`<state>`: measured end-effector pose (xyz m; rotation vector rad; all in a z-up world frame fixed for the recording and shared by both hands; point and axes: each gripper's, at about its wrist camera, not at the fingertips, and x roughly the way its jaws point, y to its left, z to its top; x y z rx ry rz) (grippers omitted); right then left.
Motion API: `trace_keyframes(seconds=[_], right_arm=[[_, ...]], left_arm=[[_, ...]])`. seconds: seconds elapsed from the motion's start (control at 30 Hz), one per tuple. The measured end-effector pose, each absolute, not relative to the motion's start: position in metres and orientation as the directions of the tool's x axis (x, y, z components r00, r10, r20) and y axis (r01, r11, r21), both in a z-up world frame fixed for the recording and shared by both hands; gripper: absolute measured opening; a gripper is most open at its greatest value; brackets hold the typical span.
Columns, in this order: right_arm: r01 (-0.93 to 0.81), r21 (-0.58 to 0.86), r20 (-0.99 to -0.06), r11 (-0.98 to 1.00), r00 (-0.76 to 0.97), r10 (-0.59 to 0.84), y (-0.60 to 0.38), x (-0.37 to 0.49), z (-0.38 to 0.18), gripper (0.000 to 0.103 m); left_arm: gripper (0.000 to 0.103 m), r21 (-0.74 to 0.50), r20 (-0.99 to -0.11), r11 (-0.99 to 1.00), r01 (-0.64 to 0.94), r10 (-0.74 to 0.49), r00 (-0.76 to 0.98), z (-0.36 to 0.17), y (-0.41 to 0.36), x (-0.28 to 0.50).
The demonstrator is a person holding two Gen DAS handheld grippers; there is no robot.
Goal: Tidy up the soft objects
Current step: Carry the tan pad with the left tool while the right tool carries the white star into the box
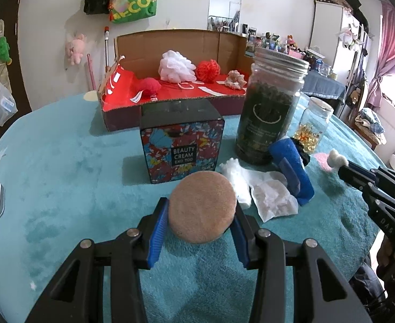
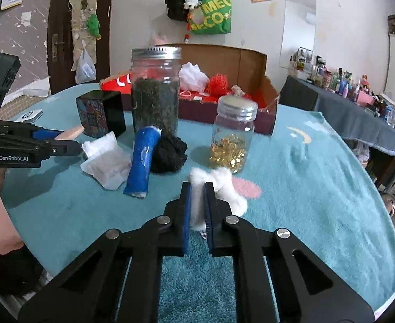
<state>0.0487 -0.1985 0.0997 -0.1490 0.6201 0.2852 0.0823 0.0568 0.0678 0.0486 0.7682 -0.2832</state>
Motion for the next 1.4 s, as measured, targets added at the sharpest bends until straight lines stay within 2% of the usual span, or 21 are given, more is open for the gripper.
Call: trace_keyframes(seconds=[0.5,1.03,1.4], right_arm=[[-0.264,-0.068,-0.584,0.962,0.793,0.176,-0.207,0.053,0.107,0.008],[-0.215,-0.085,-0.635,0.973,0.764,0.113,-0.230,0.081,0.108,0.008],[-0.220,-0.026,-0.665,0.975,0.732,0.148,-0.251,0.113,0.113,0.008]], left_arm=[[0.046,-0.032,-0.699,0.973,0.229,-0.186,0.691,0.072,0.071,0.087],[0.045,0.003,-0.728,0.987,0.159,-0.107,0.677,0.073,0.114,0.115],[0.045,0.007,-0.731,0.967,0.256,-0.170,0.661,0.080,0.122,0.151]])
